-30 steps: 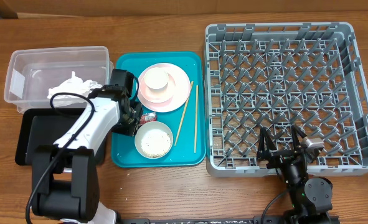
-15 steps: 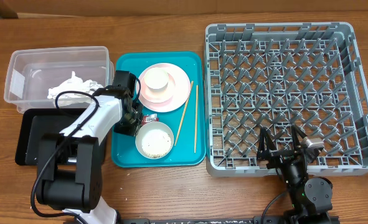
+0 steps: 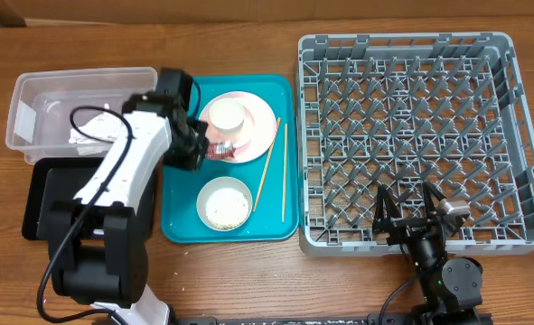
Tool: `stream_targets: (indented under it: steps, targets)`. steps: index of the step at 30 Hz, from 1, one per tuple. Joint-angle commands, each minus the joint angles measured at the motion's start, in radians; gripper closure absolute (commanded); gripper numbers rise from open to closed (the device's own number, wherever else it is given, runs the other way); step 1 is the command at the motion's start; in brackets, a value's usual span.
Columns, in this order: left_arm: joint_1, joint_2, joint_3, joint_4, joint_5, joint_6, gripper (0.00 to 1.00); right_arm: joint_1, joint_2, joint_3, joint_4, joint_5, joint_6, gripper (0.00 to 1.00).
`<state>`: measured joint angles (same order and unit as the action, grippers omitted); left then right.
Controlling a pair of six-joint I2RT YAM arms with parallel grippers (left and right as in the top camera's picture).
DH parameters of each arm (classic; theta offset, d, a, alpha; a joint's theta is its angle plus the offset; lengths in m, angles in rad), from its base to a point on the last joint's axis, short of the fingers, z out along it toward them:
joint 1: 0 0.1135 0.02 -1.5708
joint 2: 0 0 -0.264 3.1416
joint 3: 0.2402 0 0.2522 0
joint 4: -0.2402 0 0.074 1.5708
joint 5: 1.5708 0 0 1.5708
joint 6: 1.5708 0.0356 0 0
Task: Sort waste into correct bins and load items into the dishwasher
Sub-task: 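Carry the red wrapper left and drop it into the clear bin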
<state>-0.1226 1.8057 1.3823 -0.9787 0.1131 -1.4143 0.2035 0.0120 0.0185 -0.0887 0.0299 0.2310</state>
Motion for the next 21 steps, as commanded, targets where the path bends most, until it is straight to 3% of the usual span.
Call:
stream_targets:
  steps: [1,8,21]
  targets:
    - [0.02,0.01,0.138,-0.036,-0.002,0.084,0.96,-0.004,-0.009,-0.01,0.007,-0.002,-0.003,0.0]
    - [0.115,0.01,0.274,-0.019,-0.07,0.208,0.95,-0.004,-0.009,-0.01,0.007,-0.002,-0.003,0.0]
    - [0.303,0.014,0.274,-0.012,-0.251,0.263,0.87,-0.004,-0.009,-0.01,0.007,-0.002,-0.003,0.0]
